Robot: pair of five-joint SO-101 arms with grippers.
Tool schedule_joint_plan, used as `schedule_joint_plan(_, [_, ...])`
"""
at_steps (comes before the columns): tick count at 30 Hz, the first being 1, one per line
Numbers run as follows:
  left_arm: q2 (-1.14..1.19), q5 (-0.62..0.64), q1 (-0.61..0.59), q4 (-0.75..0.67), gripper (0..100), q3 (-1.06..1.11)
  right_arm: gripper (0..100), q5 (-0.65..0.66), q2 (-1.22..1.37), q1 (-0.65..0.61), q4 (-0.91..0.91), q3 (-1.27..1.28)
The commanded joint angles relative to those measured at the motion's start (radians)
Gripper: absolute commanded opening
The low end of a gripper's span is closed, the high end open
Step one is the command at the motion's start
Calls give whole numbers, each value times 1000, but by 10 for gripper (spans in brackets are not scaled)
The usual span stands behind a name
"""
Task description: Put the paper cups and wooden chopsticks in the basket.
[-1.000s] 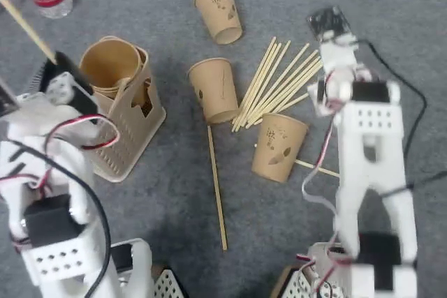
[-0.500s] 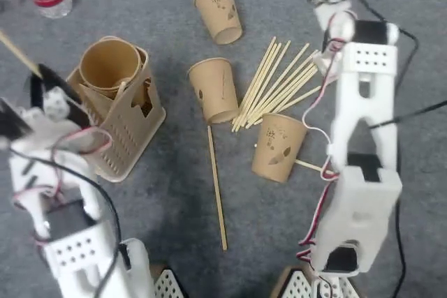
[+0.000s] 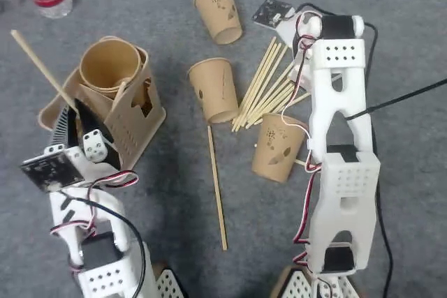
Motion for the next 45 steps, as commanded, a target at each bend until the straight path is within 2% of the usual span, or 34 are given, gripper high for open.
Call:
schedule_joint_plan(1, [-8,-5,-14,-20,55,-8,123,12,7,28,35,-44])
schedule_joint_plan(5, [-26,89,-44,14,244,-65,125,12,31,27,39,-21])
schedule_joint_plan(7, [-26,120,-48,115,361,-139,125,31,31,10,39,29])
schedule_joint_plan(9, [-26,135,-46,252,424,-206,123,60,22,-7,41,94])
schedule_joint_plan(12, [-26,135,-49,382,421,-286,123,69,-22,-19,41,176])
schedule_joint_plan(18, [-26,212,-44,497,394,-409,123,71,-193,-45,41,373])
schedule_joint_plan(22, [-26,215,-29,664,346,-530,123,83,-332,-97,41,551])
schedule_joint_plan(25, [-26,215,41,767,313,-590,123,78,-463,-142,41,667])
schedule_joint_plan(33, [3,212,270,982,310,-590,123,23,-845,-289,41,982])
schedule_joint_plan(36, [57,176,281,982,311,-558,125,-15,-980,-352,41,1054])
schedule_joint_plan(42, [199,-54,278,852,309,-444,126,-115,-1199,-403,42,1092])
schedule_joint_plan(45, [259,-55,276,781,308,-377,126,-167,-1276,-452,42,1135])
